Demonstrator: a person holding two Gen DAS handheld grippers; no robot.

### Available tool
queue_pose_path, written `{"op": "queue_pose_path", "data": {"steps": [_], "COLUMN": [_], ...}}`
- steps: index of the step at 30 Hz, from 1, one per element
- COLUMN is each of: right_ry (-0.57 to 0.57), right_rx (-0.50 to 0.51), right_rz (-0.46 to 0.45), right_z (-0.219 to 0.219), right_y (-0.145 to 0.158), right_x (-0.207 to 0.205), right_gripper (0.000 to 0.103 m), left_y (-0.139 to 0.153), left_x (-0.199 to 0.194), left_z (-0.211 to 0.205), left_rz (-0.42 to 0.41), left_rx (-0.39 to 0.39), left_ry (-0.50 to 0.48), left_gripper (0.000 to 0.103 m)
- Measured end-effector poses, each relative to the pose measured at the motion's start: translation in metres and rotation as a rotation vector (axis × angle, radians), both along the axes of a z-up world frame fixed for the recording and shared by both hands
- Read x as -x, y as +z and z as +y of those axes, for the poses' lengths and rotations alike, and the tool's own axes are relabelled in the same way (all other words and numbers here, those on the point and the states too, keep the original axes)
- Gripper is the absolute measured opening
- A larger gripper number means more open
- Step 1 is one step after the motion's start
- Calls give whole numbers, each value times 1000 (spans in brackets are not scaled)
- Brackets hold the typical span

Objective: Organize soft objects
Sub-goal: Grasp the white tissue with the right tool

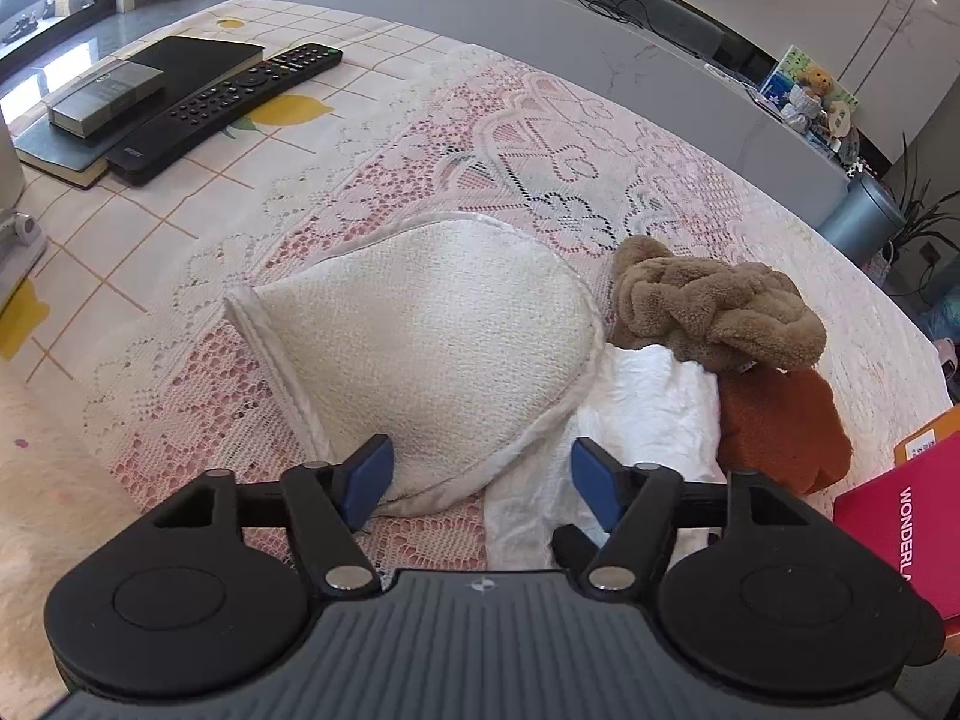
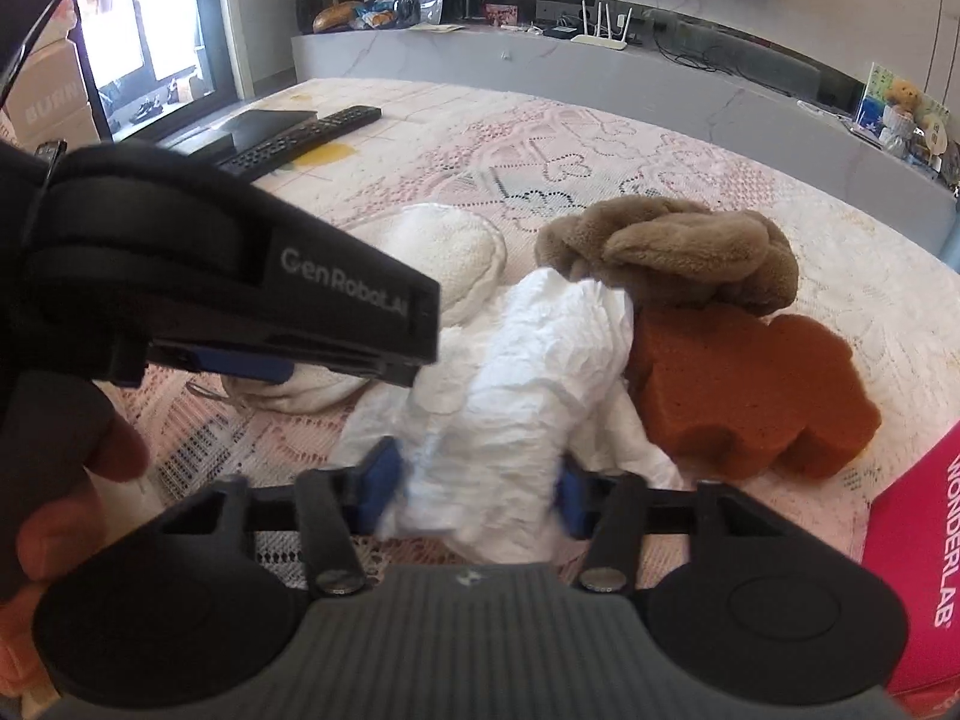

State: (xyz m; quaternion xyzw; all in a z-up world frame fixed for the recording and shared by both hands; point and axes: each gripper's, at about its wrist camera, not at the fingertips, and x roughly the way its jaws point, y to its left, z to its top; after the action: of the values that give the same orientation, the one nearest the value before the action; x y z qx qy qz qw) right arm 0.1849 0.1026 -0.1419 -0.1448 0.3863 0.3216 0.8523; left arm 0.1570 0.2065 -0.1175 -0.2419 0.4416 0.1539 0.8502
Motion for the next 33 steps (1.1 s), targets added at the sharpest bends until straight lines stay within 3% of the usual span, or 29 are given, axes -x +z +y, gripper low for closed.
{"op": "queue_pose_path", "data": {"steps": [6,8,15,21,26,33], "right_ry": [7,-6,-75,-161,-165,-195], "right_rx": [1,16,11,-34,-50,-61], "right_rz": [-24,-53,-86,-3,-3,4], "right_z": [1,-2,-23,-39,-43,-51], "right_y": [4,8,24,26,27,28], "right_x": [6,10,21,21,27,24], "right_gripper": [13,12,11,12,12,12], "left_y": [-1,-1,0,-2,-2,-2], "left_x": [-2,-3,-4,-10,-13,-12], "left_z": [-2,-3,-6,-13,-20,-19], "left_rz": [-2,2,4,24,44,20], "left_rx": [2,-6,-15,-49,-85,-52], "left_ry": [-8,-15,-27,-56,-87,-102], "left_gripper": [90,91,93,101,102,102]}}
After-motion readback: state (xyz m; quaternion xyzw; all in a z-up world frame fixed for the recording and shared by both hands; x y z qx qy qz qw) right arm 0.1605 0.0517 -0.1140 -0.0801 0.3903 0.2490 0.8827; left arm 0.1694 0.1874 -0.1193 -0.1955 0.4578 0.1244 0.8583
